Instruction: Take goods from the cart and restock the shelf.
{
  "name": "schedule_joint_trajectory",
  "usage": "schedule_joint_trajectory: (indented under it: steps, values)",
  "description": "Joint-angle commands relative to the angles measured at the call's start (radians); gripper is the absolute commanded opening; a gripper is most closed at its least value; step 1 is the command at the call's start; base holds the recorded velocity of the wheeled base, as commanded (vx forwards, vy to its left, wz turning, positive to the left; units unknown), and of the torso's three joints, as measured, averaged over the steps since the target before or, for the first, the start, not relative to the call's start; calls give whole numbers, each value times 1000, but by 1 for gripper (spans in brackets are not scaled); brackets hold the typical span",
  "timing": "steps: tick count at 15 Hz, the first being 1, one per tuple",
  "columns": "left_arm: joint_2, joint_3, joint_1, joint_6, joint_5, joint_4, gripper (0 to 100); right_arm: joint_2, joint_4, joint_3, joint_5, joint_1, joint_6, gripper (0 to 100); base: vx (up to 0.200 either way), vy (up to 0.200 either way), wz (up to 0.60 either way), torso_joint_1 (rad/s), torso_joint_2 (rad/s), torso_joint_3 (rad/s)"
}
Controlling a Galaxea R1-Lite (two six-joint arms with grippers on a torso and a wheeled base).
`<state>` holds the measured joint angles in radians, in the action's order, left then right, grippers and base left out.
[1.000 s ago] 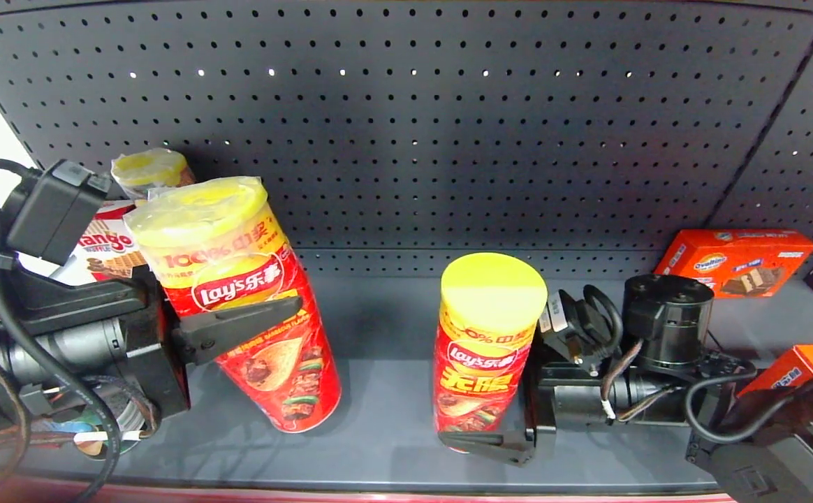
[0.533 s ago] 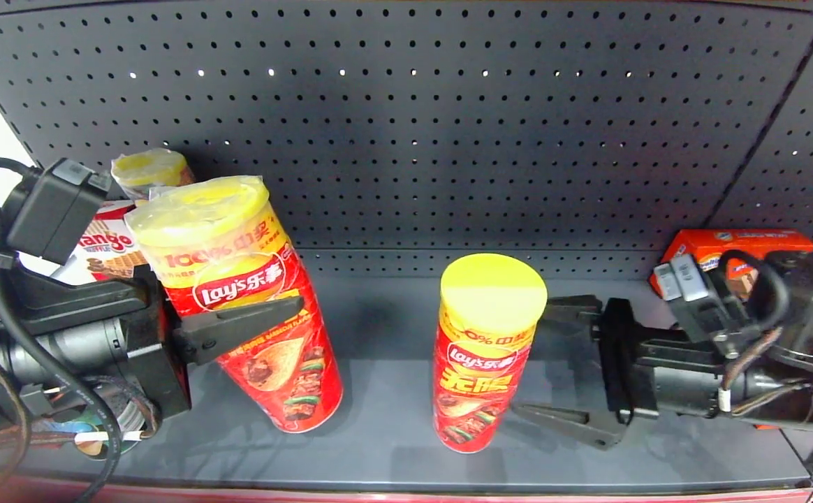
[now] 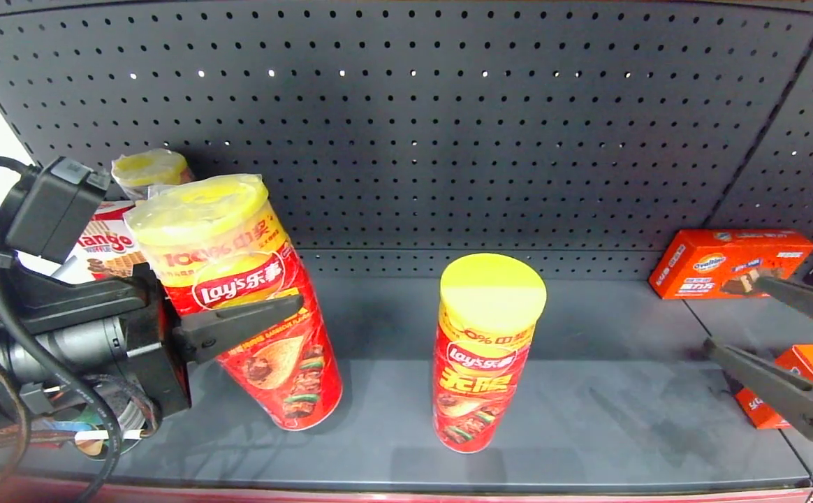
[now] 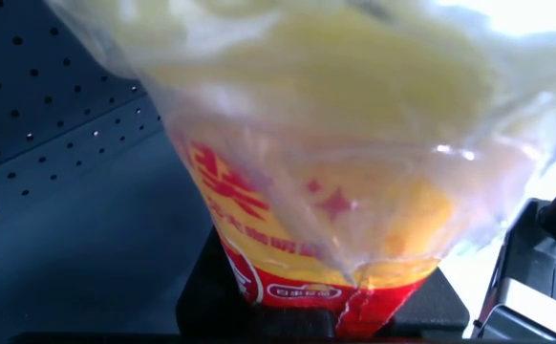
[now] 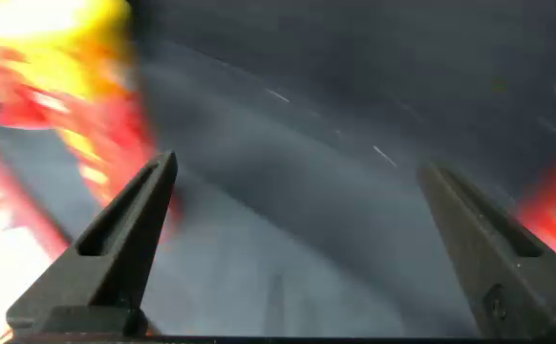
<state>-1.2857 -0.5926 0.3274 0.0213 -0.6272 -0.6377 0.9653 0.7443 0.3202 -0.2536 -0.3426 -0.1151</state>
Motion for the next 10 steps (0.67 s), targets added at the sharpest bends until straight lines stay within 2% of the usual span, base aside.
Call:
schedule_joint_trajectory:
  steps: [1, 3, 5, 6, 7, 8, 10]
  values:
    - [0, -3, -1, -3, 0, -2, 0, -450, -401, -43, 301, 27, 18, 100, 0, 0, 0, 0, 0, 0]
    - [2, 2, 1, -3, 1, -25, 0, -668, -625, -96, 418, 56, 17, 100, 0, 0, 0, 0, 0, 0]
    - [2, 19, 1, -1, 1, -43, 0, -867, -804, -144, 436, 86, 17, 100, 0, 0, 0, 0, 0, 0]
    - [2, 25, 1, -1, 3, -42, 0, -895, -835, -174, 473, 82, 20, 100, 0, 0, 0, 0, 0, 0]
    - [2, 33, 1, -1, 3, -43, 0, -895, -815, -190, 488, 82, 18, 100, 0, 0, 0, 0, 0, 0]
    - [3, 40, 1, -1, 3, -43, 0, -899, -764, -276, 494, 73, 18, 100, 0, 0, 0, 0, 0, 0]
    - [5, 51, -1, -4, 4, -43, 0, -965, -709, -306, 421, 37, 20, 100, 0, 0, 0, 0, 0, 0]
